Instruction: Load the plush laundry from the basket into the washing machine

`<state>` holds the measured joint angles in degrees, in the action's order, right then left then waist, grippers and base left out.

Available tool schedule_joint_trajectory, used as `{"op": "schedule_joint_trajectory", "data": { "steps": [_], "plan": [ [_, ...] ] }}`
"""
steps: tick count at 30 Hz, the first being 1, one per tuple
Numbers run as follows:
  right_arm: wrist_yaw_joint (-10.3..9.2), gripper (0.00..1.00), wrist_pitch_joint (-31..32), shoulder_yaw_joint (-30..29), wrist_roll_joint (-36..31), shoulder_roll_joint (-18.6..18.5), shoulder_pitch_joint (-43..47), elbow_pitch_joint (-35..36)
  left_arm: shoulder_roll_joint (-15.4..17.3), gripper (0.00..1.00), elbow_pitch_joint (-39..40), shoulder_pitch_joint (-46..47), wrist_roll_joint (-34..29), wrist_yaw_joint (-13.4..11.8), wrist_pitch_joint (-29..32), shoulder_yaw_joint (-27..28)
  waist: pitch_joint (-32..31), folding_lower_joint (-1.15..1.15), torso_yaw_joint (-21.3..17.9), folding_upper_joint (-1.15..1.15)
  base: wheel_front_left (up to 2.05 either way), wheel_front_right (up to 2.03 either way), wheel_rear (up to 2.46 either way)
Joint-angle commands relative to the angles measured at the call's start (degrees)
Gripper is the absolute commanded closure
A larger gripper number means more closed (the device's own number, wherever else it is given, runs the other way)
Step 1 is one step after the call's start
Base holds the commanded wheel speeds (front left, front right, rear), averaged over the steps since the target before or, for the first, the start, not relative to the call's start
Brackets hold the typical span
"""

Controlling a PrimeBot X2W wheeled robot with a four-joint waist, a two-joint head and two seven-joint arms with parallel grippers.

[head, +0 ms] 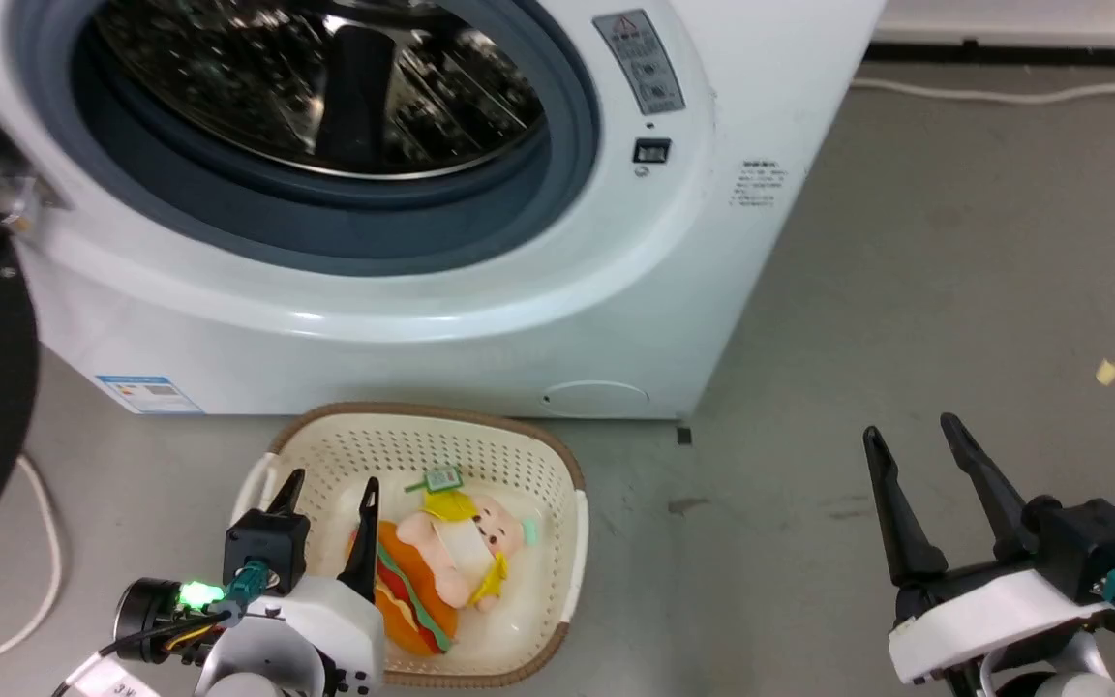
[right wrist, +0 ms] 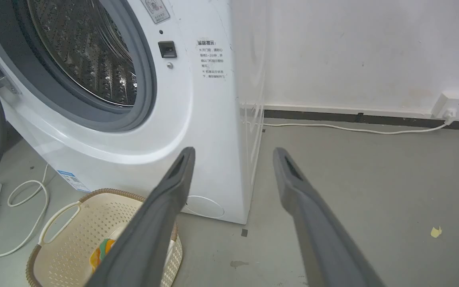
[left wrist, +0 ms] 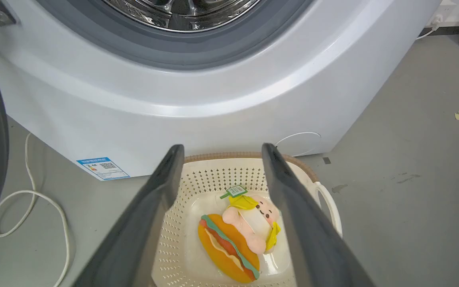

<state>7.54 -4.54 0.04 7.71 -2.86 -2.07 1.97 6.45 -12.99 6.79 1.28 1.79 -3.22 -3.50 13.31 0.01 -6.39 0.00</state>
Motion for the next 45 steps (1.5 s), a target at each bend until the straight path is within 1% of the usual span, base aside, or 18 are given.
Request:
{"op": "schedule_joint_trajectory", "data": {
  "steps": [1,11,15,22,28,31,45],
  "plan": [
    [-0.02,0.00,-0.7,0.1,0.9,0.0,-1.3,0.5,0.7,0.00,-1.4,1.3,0.3,0.3,0.1,-0.5,1.6,-0.01,-1.2,0.00,0.00,0.00,0.00],
    [-0.02,0.00,-1.9,1.4,3.7,0.0,-2.7,0.6,4.0,0.00,-8.2,3.6,1.1,0.9,1.7,-1.1,6.7,-0.01,-4.7,0.00,0.00,0.00,0.00],
    [-0.02,0.00,-2.3,2.0,5.0,0.0,-3.4,0.9,5.2,0.00,-11.2,4.4,2.2,0.9,2.9,-0.6,8.8,-0.01,-6.2,0.00,0.00,0.00,0.00],
    [-0.03,0.00,-3.2,2.1,7.3,0.0,-4.3,1.8,7.8,0.00,-14.9,7.0,2.6,1.2,4.9,-1.3,12.3,-0.01,-8.3,0.00,0.00,0.00,0.00],
    [-0.03,0.00,-3.9,2.0,9.0,0.0,-4.3,2.5,10.4,0.00,-18.0,9.0,1.9,1.9,7.2,-3.5,15.1,-0.01,-9.6,0.00,0.00,0.00,0.00],
    [-0.03,0.00,-4.2,2.0,10.0,0.0,-4.3,2.7,11.6,0.00,-19.4,10.1,1.3,2.3,8.6,-5.6,16.7,-0.01,-10.2,0.00,0.00,0.00,0.00],
    [-0.04,0.00,-6.0,2.5,13.9,0.0,-5.1,4.1,16.2,0.00,-25.9,19.2,3.5,3.4,13.0,-12.9,24.8,-0.01,-12.8,0.00,0.00,0.00,0.00]
  ]
}}
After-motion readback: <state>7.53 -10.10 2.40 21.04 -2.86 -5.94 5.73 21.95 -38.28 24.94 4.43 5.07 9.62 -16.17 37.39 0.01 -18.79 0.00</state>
